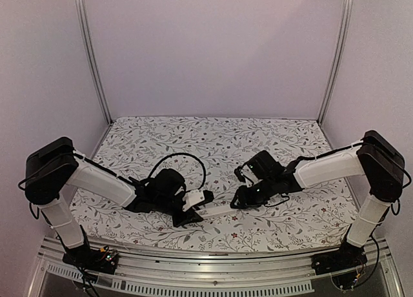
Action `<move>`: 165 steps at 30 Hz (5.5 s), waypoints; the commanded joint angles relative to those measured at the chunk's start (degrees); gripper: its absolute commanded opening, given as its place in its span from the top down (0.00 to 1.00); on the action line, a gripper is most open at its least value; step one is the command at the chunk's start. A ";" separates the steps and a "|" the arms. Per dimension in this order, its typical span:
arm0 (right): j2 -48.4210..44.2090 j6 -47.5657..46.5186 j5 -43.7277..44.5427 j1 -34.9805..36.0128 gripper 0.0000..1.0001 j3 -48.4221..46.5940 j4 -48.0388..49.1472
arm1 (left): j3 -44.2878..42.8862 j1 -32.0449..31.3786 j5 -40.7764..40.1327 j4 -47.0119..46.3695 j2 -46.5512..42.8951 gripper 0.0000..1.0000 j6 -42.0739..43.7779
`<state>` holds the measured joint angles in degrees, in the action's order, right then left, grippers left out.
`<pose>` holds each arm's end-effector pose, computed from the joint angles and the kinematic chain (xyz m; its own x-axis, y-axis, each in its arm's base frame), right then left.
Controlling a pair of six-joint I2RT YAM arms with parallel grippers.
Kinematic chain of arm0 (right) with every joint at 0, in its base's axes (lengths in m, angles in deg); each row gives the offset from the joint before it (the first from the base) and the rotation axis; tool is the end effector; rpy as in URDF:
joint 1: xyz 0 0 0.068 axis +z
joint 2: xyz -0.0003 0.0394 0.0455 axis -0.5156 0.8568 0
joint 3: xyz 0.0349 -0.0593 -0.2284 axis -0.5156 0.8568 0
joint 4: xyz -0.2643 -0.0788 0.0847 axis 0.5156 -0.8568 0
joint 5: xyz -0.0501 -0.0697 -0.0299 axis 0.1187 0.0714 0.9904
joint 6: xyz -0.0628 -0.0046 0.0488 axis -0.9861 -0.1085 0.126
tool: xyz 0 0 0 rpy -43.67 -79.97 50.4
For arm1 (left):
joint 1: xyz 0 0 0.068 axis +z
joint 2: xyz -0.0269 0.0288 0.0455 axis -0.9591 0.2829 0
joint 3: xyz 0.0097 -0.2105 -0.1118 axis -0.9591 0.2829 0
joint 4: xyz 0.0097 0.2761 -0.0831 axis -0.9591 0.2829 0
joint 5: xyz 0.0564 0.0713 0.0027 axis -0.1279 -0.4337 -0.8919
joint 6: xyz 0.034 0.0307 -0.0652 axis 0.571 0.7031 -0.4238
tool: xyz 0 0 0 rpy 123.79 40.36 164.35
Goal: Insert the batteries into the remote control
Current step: Adjust the battery cover on the remote control without the battery cover.
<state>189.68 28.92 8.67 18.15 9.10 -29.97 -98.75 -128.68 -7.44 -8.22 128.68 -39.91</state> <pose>0.2221 0.2858 0.0554 -0.9051 -0.2561 -0.3395 -0.4023 0.7746 0.4880 0.1823 -0.2884 0.0277 -0.1943 0.7046 -0.6825 0.9634 0.2680 0.0023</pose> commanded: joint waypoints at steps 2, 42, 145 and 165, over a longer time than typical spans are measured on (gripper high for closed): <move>2.49 -0.22 1.99 1.77 0.71 1.97 -3.07 | -0.08 0.41 -0.05 -0.11 1.02 0.84 -0.41; -3.33 -5.70 14.65 2.76 0.58 -8.32 -10.56 | 0.76 0.32 -1.19 0.42 1.31 0.86 -0.37; 4.33 -2.67 9.90 4.82 0.71 -3.22 -7.85 | 0.78 5.16 5.97 -0.92 -6.64 0.41 -8.64; 4.17 -3.35 10.77 4.69 0.72 -3.75 -8.16 | -0.54 4.48 2.48 5.60 -1.45 0.70 -11.97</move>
<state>191.62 26.49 15.88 22.59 4.95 -33.29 -98.64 -123.83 -3.33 -5.46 124.81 -51.75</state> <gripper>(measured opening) 0.278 0.304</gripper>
